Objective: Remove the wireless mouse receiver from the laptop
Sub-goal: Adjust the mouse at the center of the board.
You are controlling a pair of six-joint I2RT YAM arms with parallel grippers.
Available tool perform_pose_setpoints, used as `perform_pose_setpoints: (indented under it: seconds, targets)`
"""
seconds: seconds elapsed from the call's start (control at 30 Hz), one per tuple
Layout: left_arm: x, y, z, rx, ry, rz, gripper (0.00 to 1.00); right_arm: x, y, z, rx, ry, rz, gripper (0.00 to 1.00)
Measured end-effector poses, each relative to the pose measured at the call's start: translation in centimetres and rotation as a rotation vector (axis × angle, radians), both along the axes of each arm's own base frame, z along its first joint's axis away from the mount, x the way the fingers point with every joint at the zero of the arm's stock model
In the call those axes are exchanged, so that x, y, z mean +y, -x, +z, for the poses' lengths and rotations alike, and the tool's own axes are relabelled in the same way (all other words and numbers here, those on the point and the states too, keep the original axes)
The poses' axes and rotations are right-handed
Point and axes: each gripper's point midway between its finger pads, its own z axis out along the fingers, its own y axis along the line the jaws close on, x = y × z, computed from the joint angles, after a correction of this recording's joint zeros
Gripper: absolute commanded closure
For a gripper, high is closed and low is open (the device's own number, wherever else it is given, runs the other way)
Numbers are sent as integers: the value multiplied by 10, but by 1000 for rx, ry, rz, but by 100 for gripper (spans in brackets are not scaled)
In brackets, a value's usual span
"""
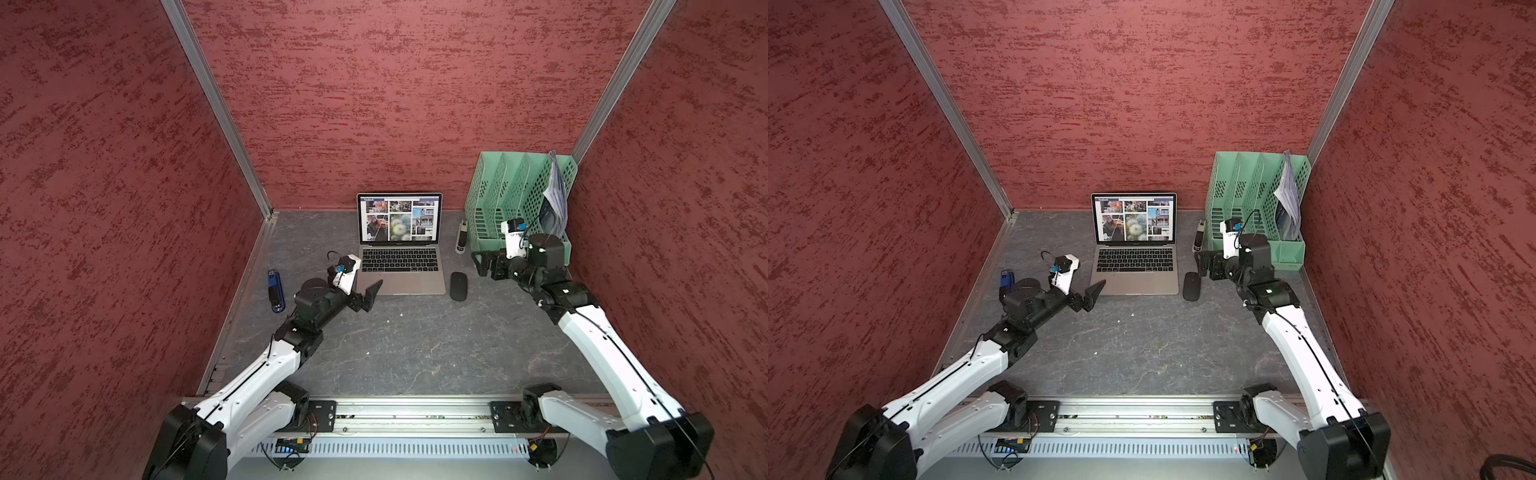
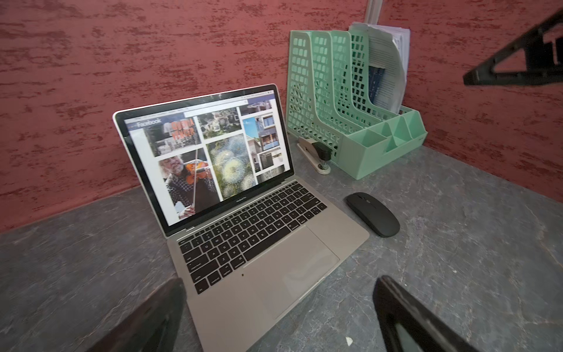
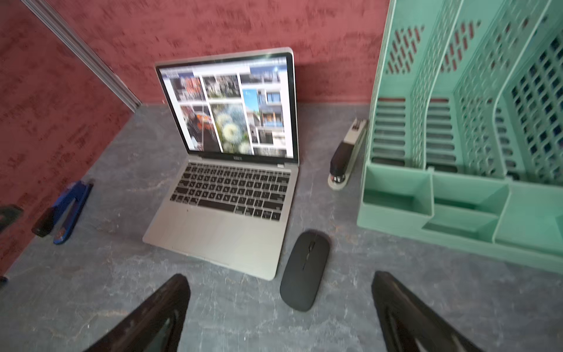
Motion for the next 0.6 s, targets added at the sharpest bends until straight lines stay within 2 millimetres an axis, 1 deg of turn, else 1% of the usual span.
perform_pose_setpoints:
  seconds: [0.07, 0.13, 0.2, 0.27, 0.33, 0.43, 0.6]
  targets:
    - [2, -2, -3, 22, -6, 33, 0, 9, 3, -38, 130, 57, -5, 2]
    - [2, -1, -7, 39, -16, 56, 0, 23, 12, -76, 259, 143, 3, 2]
    - [0, -1, -12, 55, -30, 68, 0, 32, 18, -100, 353, 220, -2, 2]
    - [-2, -3, -18, 77, -46, 78, 0, 39, 15, -111, 404, 264, -25, 2]
    - [-2, -5, -26, 102, -68, 89, 0, 42, 3, -118, 427, 285, -71, 1]
    - [-1, -8, -34, 124, -87, 104, 0, 38, -7, -133, 456, 313, -138, 2]
    - [-1, -9, -38, 131, -101, 103, 0, 28, -17, -160, 499, 364, -232, 2]
